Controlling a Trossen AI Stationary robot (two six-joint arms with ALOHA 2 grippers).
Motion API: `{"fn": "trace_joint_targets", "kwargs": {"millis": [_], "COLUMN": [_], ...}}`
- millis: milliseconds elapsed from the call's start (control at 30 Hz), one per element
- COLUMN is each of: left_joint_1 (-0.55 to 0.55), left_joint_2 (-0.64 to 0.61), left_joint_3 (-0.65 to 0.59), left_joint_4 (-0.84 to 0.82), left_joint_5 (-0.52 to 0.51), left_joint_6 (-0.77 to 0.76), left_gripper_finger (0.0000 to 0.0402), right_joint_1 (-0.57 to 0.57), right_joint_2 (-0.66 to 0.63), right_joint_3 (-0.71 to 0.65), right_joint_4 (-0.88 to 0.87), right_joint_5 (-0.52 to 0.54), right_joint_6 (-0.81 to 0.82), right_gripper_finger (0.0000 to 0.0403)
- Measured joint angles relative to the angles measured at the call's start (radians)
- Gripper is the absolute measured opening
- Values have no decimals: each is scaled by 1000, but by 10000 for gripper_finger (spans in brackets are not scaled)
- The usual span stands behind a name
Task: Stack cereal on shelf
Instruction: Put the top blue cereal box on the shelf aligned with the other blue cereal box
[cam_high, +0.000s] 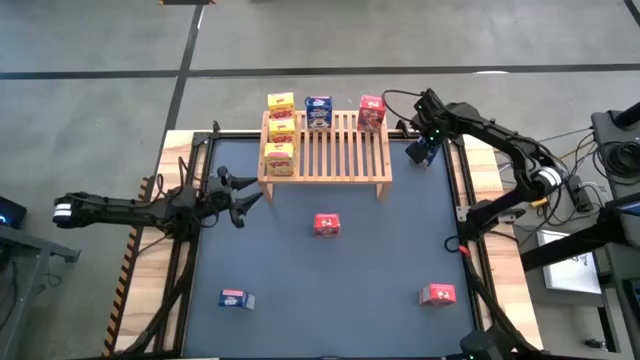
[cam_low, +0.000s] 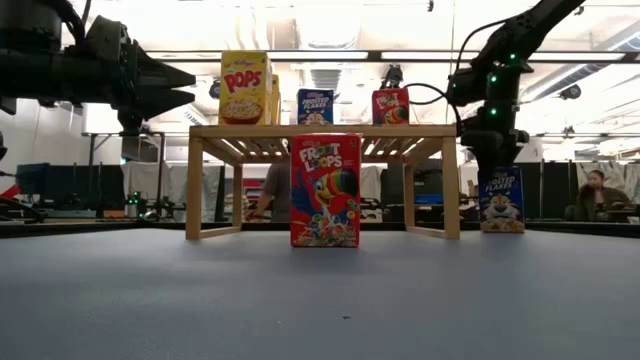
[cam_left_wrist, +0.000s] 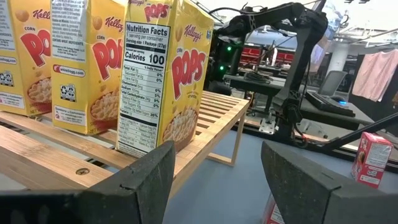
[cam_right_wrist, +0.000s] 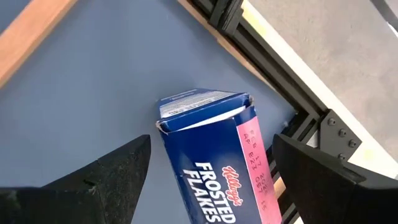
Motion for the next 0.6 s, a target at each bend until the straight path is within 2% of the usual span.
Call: {"fn": "trace_joint_targets", "kwargs": {"millis": [600], "left_joint_1": [0], "left_joint_2": [0], "left_joint_3": [0], "left_joint_4": [0], "left_joint_5": [0], "left_joint_6": [0], "left_gripper_finger": [223], "right_joint_1": [0], "right_joint_2": [-27], "right_joint_3": [0], "right_joint_4": [4], "right_joint_5": [-10], "right_joint_6": [0], "right_gripper_finger": [324]}}
